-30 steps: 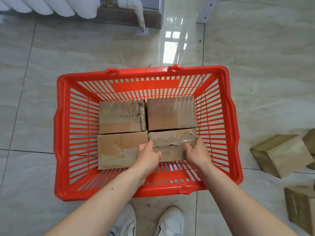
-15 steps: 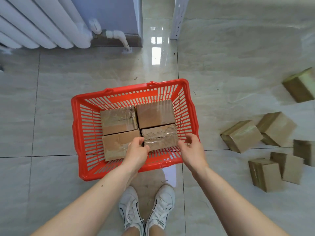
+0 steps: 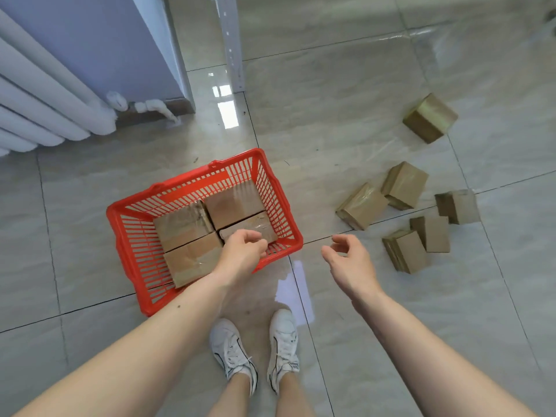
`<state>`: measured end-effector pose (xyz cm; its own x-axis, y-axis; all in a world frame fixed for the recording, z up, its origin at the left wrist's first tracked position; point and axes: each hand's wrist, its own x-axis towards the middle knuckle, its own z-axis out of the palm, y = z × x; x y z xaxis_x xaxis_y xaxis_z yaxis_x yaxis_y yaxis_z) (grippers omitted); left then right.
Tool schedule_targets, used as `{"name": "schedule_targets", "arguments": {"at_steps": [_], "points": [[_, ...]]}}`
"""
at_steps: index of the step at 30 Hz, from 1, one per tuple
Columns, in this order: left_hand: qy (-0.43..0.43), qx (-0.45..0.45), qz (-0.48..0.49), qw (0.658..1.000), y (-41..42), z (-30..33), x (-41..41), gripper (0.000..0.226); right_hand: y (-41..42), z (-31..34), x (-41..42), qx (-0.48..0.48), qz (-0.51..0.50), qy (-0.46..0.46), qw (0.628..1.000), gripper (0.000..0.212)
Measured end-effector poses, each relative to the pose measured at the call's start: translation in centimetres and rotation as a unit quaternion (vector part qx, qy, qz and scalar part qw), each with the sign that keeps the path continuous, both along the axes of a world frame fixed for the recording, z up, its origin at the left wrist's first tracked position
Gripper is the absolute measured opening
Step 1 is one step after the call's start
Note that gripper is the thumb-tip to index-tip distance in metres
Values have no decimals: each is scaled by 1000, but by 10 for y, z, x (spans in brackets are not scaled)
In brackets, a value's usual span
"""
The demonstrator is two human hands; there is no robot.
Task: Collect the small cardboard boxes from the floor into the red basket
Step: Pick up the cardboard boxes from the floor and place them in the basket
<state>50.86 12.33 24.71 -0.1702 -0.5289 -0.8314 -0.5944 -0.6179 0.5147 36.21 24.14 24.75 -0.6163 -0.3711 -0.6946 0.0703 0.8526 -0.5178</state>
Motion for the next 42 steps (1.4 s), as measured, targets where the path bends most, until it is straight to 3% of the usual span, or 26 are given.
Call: {"name": "schedule_targets", "arguments": {"at_steps": [10,15,21,32,42], "points": [[15,26,-41,999,57,10,-78,18,66,14,-78,-20,-72,-21,997,32],[19,31,-33,999,95,15,-134,16,101,16,-137,-19,-63,-15,998,27],[39,60,-35,997,124,17,-197,8,119,22,-207,4,-37,-1,999,36],[38,49,-9,998,75,-1,-261,3,66,7,-282,22,-13,-1,1000,40],[12,70,18,997,45,-77,-306,4,14,-60,-337,44,28,13,999,43]]}}
